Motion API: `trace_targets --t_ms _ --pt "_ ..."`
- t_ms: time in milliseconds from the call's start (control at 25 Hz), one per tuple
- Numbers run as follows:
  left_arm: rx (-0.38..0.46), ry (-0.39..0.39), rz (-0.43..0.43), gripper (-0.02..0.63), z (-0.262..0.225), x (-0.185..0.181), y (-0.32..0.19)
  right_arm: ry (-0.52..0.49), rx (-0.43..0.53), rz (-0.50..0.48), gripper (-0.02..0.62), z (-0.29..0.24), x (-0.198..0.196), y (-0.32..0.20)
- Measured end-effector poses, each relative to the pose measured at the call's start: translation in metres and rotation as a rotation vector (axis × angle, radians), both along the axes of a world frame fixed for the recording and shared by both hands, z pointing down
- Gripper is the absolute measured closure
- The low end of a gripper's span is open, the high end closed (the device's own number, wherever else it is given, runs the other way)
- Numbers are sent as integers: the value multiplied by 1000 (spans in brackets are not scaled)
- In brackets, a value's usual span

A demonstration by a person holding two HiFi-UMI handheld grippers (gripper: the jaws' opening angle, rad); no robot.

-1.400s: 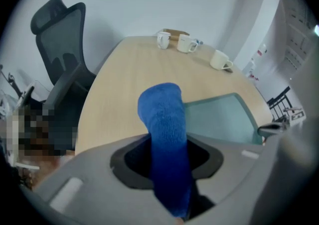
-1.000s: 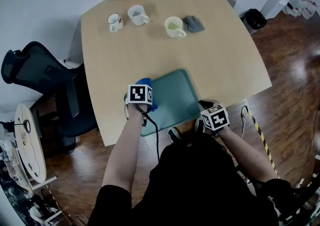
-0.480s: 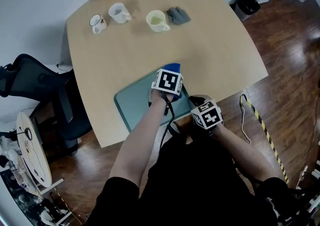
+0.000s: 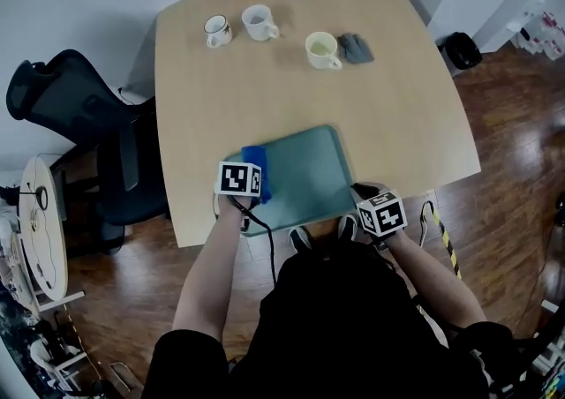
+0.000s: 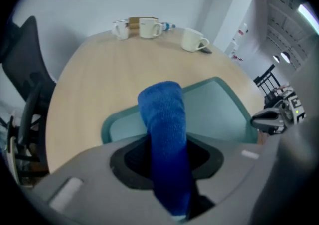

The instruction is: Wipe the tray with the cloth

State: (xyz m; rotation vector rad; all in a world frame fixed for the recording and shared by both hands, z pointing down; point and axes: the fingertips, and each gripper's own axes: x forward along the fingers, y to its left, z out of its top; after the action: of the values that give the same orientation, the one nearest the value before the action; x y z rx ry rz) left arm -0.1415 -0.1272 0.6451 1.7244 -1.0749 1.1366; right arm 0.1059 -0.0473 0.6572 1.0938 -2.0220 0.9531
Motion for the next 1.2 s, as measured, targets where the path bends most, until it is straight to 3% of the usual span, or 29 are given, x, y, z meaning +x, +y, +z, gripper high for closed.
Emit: trace_targets --t_ms 120,200,480,720,1200 --pt "9 -59 -80 453 -2 -55 8 13 -6 1 561 0 -2 -2" --pt "15 -68 -95 454 -2 -69 14 24 -4 2 561 0 -2 -3" --pt "56 -172 29 459 1 -54 8 42 7 26 563 0 -6 -5" --pt "42 -148 149 457 1 5 -1 15 17 55 565 -1 -8 -7" --pt "64 -71 579 457 0 205 0 -33 14 68 565 -2 -8 -5"
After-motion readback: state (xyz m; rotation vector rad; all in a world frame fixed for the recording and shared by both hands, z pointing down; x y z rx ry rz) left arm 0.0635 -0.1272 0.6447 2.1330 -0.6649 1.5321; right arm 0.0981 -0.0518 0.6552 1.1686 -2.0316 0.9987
